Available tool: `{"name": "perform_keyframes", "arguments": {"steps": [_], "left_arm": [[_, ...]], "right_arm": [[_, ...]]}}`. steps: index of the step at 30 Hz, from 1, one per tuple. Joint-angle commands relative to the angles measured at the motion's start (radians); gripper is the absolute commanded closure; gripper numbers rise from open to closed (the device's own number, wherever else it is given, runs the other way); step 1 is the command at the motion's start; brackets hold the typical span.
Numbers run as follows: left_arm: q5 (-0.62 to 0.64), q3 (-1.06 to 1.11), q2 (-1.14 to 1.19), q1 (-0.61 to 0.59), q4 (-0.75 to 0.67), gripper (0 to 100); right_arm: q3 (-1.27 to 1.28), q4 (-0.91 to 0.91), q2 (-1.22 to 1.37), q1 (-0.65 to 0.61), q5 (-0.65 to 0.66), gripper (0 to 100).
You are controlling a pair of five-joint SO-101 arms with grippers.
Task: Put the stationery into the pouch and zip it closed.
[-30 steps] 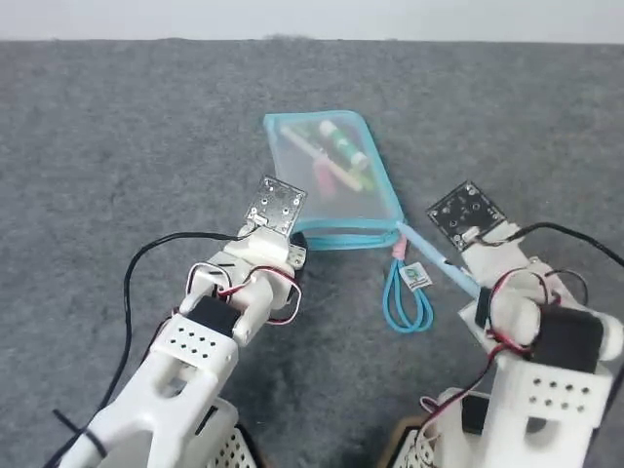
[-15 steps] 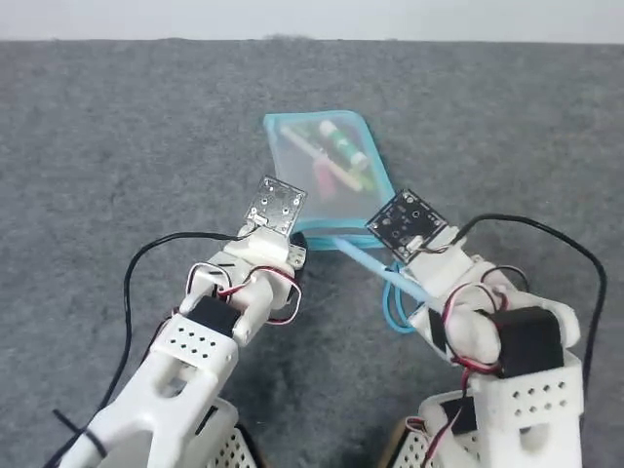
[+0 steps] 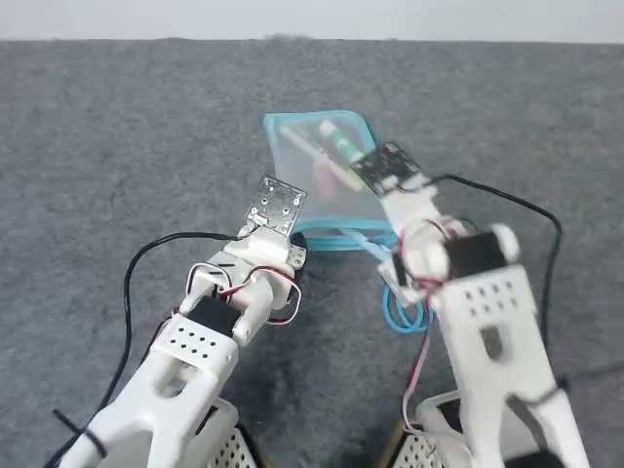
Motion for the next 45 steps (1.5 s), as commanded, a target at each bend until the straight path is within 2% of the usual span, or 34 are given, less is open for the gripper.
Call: {"name": "perform_keyframes", "arguments": {"steps": [1, 7, 13, 19, 24, 27, 31, 35, 38, 40, 43, 45], "left_arm": [[-0.009, -0.027, -0.012, 0.005, -0.034, 99], [-0.009, -0.039, -0.006, 0.005, -0.034, 99], [-0.009, -0.041, -0.006, -0.009, -0.034, 99], [-0.006, -0.041, -0.006, -0.038, -0.034, 99], [-0.008, -0.038, -0.006, -0.020, -0.032, 99], [-0.008, -0.038, -0.006, -0.021, -0.031, 99], [-0.009, -0.041, -0.014, -0.026, -0.031, 99], [-0.005, -0.077, -0.006, -0.155, -0.029, 99], [0.069, -0.088, -0.006, -0.216, -0.029, 99], [0.078, -0.079, -0.005, -0.167, -0.028, 99], [-0.021, -0.033, -0.005, -0.017, -0.029, 99], [-0.069, -0.027, -0.014, 0.003, -0.028, 99]], "right_arm": [[-0.127, -0.053, 0.131, -0.085, -0.069, 99.2], [-0.308, -0.120, 0.329, -0.200, -0.169, 99.1], [-0.457, -0.189, 0.506, -0.213, -0.258, 98.5], [-0.523, -0.197, 0.573, -0.214, -0.265, 79.0], [-0.523, -0.196, 0.573, -0.209, -0.262, 77.5], [-0.525, -0.150, 0.572, -0.177, -0.259, 77.5], [-0.563, -0.012, 0.567, -0.107, -0.180, 77.5], [-0.592, 0.102, 0.487, -0.030, -0.120, 77.5], [-0.586, 0.127, 0.383, 0.042, -0.091, 80.1], [-0.572, 0.134, 0.334, 0.088, -0.074, 81.4], [-0.517, 0.145, 0.311, 0.148, -0.043, 81.5], [-0.445, 0.139, 0.311, 0.194, -0.014, 81.5]]}}
